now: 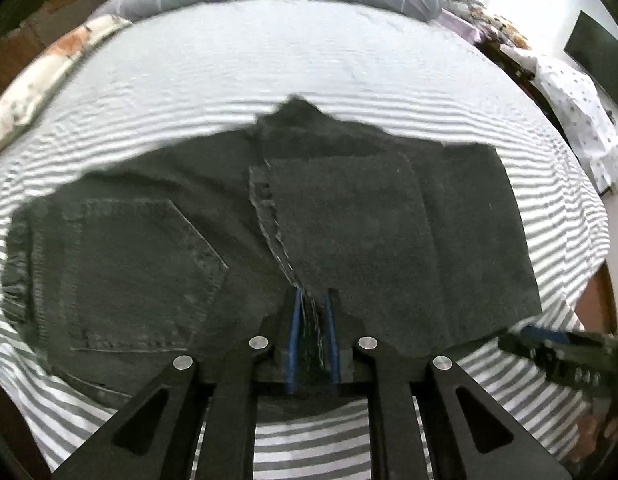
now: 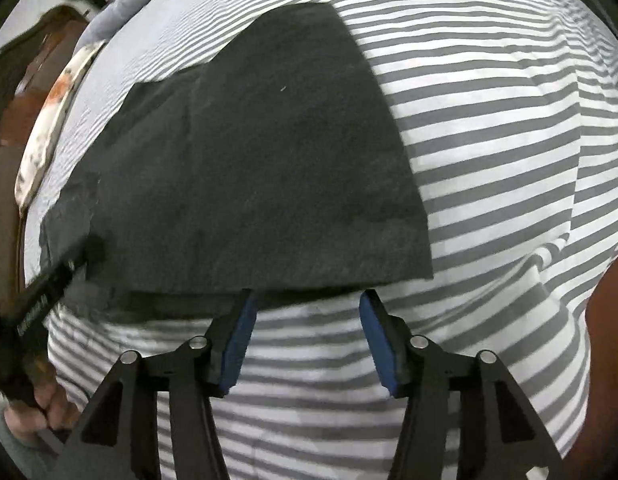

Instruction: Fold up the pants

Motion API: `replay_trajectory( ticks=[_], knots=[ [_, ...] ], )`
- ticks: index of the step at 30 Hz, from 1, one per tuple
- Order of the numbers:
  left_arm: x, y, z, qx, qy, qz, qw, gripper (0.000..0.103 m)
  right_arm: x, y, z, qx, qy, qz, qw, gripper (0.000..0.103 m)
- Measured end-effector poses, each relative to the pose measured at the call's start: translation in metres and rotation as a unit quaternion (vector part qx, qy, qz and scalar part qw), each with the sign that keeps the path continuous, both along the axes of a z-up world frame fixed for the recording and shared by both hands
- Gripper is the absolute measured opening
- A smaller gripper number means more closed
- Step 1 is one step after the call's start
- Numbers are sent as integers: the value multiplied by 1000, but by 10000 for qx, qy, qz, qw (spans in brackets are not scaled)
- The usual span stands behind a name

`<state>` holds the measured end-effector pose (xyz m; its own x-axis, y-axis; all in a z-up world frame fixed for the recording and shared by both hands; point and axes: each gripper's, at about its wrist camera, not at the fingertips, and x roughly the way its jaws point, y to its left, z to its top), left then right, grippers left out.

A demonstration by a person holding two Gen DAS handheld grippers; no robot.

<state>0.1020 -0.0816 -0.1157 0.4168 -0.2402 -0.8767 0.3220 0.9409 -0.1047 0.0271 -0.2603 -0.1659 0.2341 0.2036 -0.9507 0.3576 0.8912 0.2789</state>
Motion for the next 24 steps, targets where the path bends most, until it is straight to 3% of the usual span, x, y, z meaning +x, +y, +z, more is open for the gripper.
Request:
replay_trajectory(
  ticks=[4, 7, 10, 14, 17, 24],
  knots=[
    [-5, 2, 17, -16, -592, 158, 9981, 18, -9, 8, 8, 131, 55, 306, 9994, 52],
    [-6, 0, 24, -182, -757, 13, 9970, 20, -12, 18, 22, 247, -106, 751, 9968, 52],
    [-4, -11, 14, -175, -625, -294, 9975, 29, -7, 26, 48, -36, -648, 1034, 9925, 52],
    [3, -26, -12, -1, -192, -471, 9987, 29, 16, 18, 67, -872, -1210, 1059, 9831, 52],
    [5, -28, -32, 235, 81, -433, 9988, 29, 45, 8, 65, -1280, -1306, 1089, 9771, 52],
    [9, -25, -41, 55, 169, -450, 9988, 29, 113, -21, 39, -1282, -1163, 875, 9810, 49]
  ],
)
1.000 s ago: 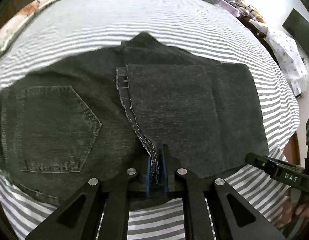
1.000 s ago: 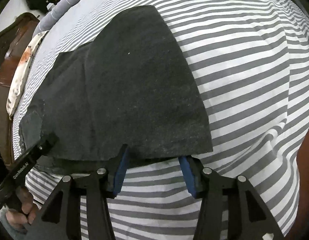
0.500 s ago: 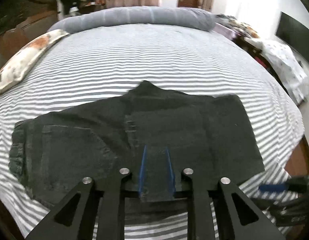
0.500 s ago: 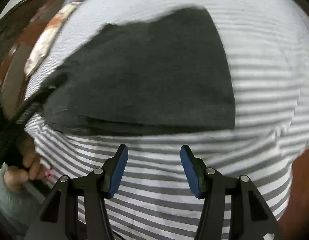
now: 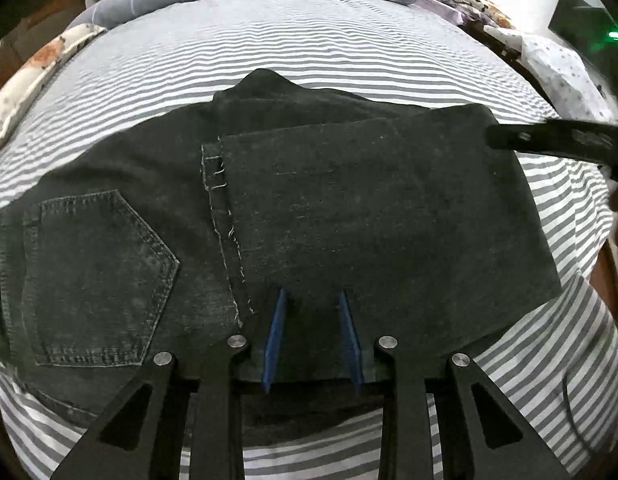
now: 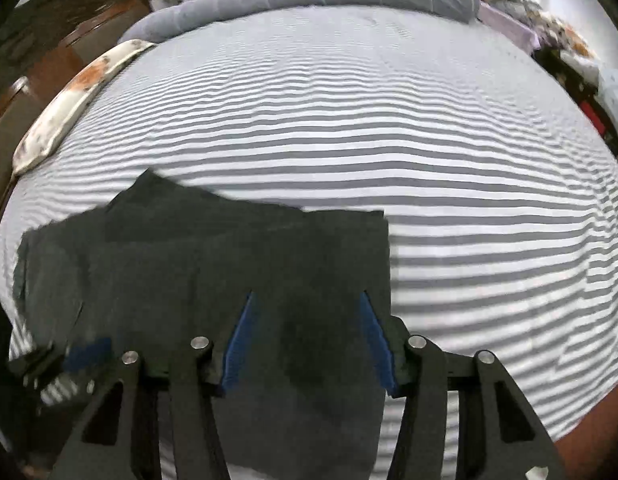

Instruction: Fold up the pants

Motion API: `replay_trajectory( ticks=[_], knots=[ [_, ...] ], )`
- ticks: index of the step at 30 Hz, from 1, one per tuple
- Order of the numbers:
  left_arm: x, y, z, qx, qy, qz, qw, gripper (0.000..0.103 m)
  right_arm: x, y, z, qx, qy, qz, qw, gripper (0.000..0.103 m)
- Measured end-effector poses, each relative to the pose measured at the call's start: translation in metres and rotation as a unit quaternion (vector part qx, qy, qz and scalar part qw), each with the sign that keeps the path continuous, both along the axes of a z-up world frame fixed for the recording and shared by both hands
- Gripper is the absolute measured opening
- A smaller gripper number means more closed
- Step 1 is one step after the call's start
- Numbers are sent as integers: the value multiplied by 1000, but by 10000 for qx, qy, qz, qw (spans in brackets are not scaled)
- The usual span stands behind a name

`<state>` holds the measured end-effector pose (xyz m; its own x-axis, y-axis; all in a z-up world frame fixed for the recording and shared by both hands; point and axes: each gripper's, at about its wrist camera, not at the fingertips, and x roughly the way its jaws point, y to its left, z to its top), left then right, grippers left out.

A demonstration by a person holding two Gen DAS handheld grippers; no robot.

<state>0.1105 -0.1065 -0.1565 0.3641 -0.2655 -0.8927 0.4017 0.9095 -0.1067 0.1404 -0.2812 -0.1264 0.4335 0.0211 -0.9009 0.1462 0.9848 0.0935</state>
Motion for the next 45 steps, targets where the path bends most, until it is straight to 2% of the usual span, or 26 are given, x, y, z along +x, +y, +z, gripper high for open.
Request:
replay_trajectory(
  ticks=[5, 7, 11, 14, 17, 20, 24, 27, 28, 31, 33, 34, 35, 37, 40, 43, 45],
  knots=[
    [3, 5, -2, -150, 59, -5, 9999, 29, 27, -16, -31, 160, 413, -263, 9987, 45],
    [3, 4, -2, -170, 63, -11, 9998, 29, 27, -15, -32, 103, 394, -224, 9989, 45],
    [2, 14, -2, -215, 71, -30, 9997, 29, 10, -10, -24, 110, 446, -108, 9989, 45],
    [3, 24, 1, -341, 197, 84, 9992, 29, -17, -1, -22, 154, 561, 26, 9983, 46],
    [8, 40, 7, -448, 330, 378, 9977, 30, -51, 6, -27, 252, 725, 85, 9970, 46],
    [11, 67, 21, -522, 243, 803, 9951, 32, -79, 8, -37, 357, 912, 23, 9952, 46],
    [13, 118, 41, -833, 122, 1496, 9851, 36, -99, 9, -45, 326, 900, 10, 9954, 46],
    [14, 170, 55, -1075, 41, 2170, 9702, 41, -106, 7, -36, 405, 670, -25, 9969, 47],
    [14, 190, 57, -1219, 48, 2447, 9619, 42, -110, 4, -31, 563, 494, -108, 9971, 47],
    [10, 254, 54, -1741, 231, 3319, 9268, 43, -125, -4, -18, 755, 16, -265, 9968, 55],
    [4, 300, 46, -2097, 378, 3963, 8930, 43, -137, -7, -12, 843, -279, -295, 9956, 62],
    [2, 318, 42, -2203, 438, 4169, 8808, 43, -136, -6, -11, 885, -322, -303, 9951, 64],
    [0, 330, 38, -2293, 504, 4295, 8720, 43, -139, -3, -11, 961, -328, -313, 9943, 64],
    [-3, 352, 28, -2469, 668, 4498, 8558, 43, -143, -6, -14, 1103, -314, -359, 9928, 64],
    [-8, 367, 16, -2714, 818, 4601, 8414, 43, -142, -11, -22, 1234, -234, -468, 9910, 64],
    [-12, 377, -2, -3088, 1097, 4761, 8161, 43, -138, -15, -27, 1345, -240, -605, 9888, 64],
    [-10, 378, -6, -3179, 1111, 4779, 8113, 43, -136, -18, -30, 1393, -225, -696, 9876, 64]
  ],
)
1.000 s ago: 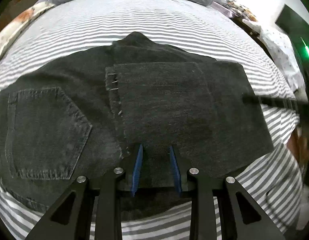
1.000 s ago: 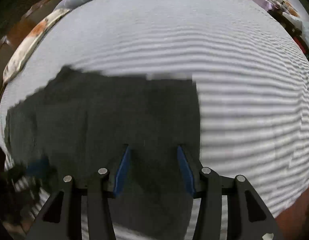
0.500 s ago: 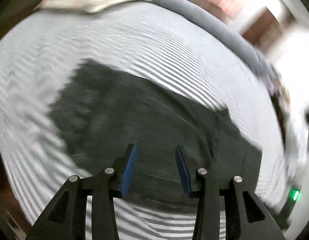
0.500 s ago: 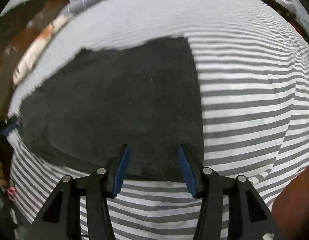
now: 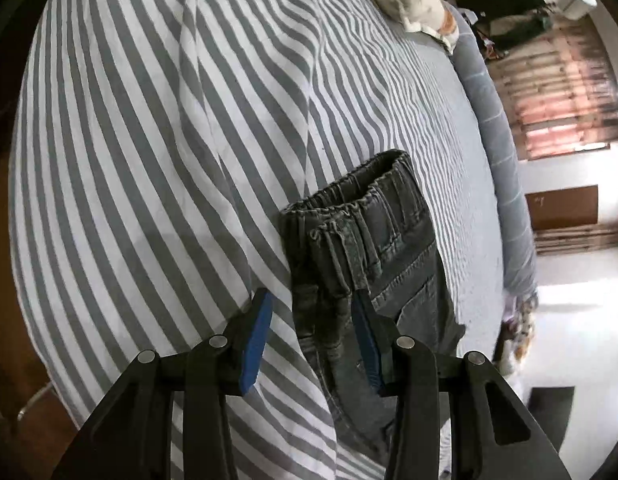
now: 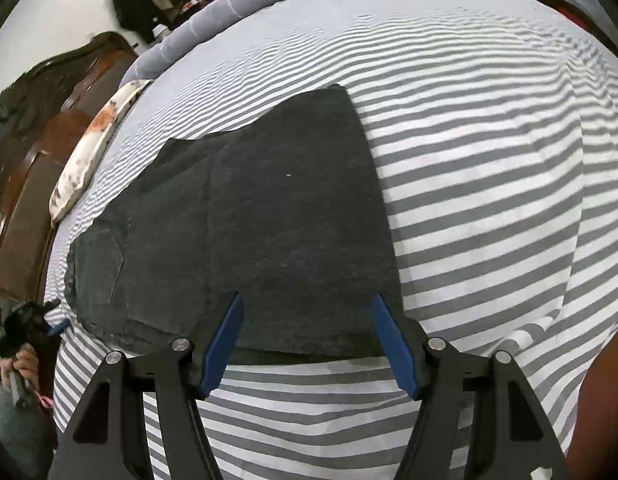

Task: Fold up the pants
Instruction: 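Grasp the elastic waistband with the left gripper and lift it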

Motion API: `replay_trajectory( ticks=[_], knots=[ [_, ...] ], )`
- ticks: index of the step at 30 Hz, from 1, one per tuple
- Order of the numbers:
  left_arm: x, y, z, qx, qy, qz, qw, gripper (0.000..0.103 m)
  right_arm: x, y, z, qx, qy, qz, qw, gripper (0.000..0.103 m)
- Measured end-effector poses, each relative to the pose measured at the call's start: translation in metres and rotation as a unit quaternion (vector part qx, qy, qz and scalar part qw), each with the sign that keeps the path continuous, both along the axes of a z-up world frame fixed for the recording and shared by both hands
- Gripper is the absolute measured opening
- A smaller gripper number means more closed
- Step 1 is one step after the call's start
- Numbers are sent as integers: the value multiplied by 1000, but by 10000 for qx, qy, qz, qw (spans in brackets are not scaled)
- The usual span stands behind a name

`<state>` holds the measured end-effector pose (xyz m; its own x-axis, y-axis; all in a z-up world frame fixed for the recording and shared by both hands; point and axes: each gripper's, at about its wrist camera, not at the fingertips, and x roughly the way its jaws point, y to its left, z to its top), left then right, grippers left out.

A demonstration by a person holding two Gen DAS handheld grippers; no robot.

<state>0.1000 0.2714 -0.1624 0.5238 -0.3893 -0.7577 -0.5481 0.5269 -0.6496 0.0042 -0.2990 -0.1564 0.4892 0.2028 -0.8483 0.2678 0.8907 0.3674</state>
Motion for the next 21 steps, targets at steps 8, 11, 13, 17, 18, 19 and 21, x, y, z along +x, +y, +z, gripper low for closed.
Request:
replay_trajectory(
  ticks=[8, 11, 13, 17, 18, 19, 21],
  knots=[
    [19, 2, -10, -77, -71, -103, 9999, 43, 4, 10, -2, -197, 13, 52, 9998, 64],
    [21, 2, -17, -84, -49, -141, 9999, 43, 4, 9, -4, -216, 18, -24, 9998, 64],
    [24, 1, -23, -92, -33, -150, 9998, 45, 4, 7, -6, -179, 38, -93, 9998, 64],
    [24, 0, -24, -146, -96, -141, 9997, 45, 3, 7, -4, -267, 1, -210, 9994, 64],
    [26, -1, -22, -117, -156, -200, 9996, 45, 3, 8, -4, -349, 11, -251, 9991, 64],
    [30, -3, -21, -101, -194, -233, 9995, 45, 3, 9, -3, -421, 16, -278, 9987, 64],
    [34, -8, -18, 56, -231, -298, 9993, 44, 4, 11, -2, -493, 12, -238, 9985, 64]
  ],
)
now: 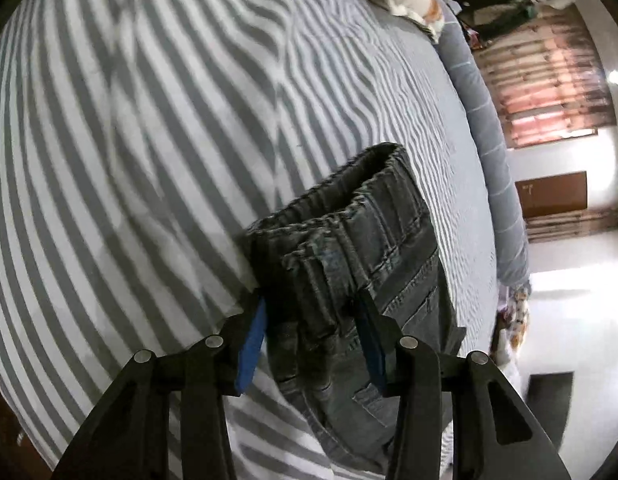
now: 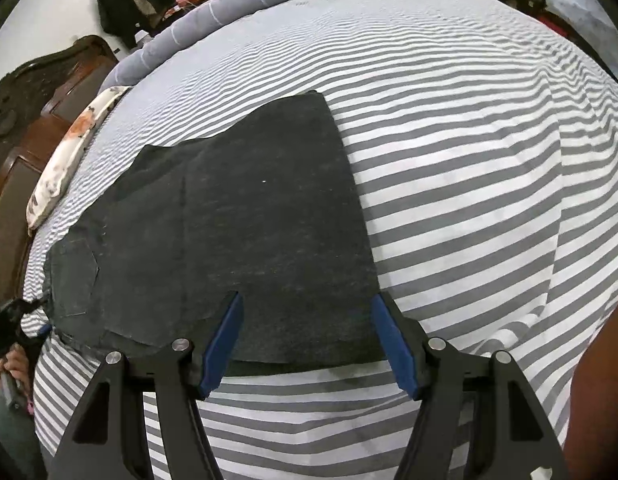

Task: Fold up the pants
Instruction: 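Grasp the elastic waistband with the left gripper and lift it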

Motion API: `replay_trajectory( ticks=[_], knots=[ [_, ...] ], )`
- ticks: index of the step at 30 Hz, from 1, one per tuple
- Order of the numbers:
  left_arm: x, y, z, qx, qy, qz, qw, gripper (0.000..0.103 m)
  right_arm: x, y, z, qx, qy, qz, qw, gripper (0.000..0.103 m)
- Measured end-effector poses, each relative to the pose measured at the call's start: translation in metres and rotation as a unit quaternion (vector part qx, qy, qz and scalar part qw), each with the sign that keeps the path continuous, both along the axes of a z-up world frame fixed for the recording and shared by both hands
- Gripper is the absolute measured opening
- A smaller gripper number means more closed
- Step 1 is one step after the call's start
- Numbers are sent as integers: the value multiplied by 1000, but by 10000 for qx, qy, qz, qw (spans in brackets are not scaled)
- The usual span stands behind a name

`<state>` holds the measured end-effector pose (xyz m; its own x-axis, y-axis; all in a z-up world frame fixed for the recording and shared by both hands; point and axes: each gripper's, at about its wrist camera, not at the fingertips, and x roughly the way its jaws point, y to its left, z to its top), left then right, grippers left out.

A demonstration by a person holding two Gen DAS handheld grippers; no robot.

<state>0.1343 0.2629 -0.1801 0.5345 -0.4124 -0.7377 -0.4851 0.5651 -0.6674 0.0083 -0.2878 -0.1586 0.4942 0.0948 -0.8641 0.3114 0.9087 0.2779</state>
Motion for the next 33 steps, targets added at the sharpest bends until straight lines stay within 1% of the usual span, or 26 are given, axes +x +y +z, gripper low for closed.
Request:
replay_trajectory(
  ticks=[1, 3, 5, 7, 10, 11, 13, 15, 17, 18, 20, 23, 25, 28, 30, 33],
  knots=[
    [3, -3, 0, 130, 25, -19, 9999, 42, 1, 1, 0, -62, 17, 14, 10000, 64],
    [3, -5, 0, 207, 29, -11, 9998, 37, 1, 1, 0, -96, 29, 20, 9999, 64],
    [0, -4, -1, 106, -82, 68, 9999, 32, 1, -1, -1, -84, 36, -32, 10000, 64],
    [-1, -3, -2, 101, -112, 81, 9999, 32, 1, -2, -1, -67, 28, -75, 9999, 64],
    [-1, -4, -6, 137, -35, 84, 9999, 36, 1, -1, -1, -138, 60, -85, 9999, 64],
    [0, -4, -6, 157, -22, 83, 9998, 41, 1, 1, 0, -183, 62, -69, 9998, 64],
    [0, -6, -7, 201, 6, 77, 9998, 42, 3, 4, 0, -292, 84, -12, 9995, 64],
    [0, -7, -5, 266, 11, 62, 9996, 42, 4, 6, -1, -361, 132, 23, 9993, 64],
    [-1, -7, -3, 344, -6, 55, 9994, 35, 5, 7, -3, -398, 177, 21, 9990, 64],
    [-1, -9, -1, 391, 1, 61, 9992, 33, 6, 6, -4, -412, 211, 9, 9989, 64],
    [0, -15, 8, 643, -2, 30, 9979, 29, 7, 5, -5, -405, 251, -18, 9989, 64],
    [-1, -27, 29, 1034, -130, -45, 9945, 26, 6, 5, -4, -482, 237, -80, 9985, 64],
    [-2, -36, 43, 1254, -261, -141, 9917, 26, 7, 7, 1, -617, 196, -129, 9978, 64],
    [-2, -57, 75, 1569, -595, -395, 9850, 25, 11, 15, 6, -759, 156, -89, 9970, 68],
    [-3, -77, 99, 1712, -859, -624, 9795, 24, 16, 25, 5, -886, 164, 100, 9959, 70],
    [-1, -104, 127, 1798, -1172, -965, 9719, 24, 27, 40, -3, -1174, 385, 436, 9914, 70]
  ],
)
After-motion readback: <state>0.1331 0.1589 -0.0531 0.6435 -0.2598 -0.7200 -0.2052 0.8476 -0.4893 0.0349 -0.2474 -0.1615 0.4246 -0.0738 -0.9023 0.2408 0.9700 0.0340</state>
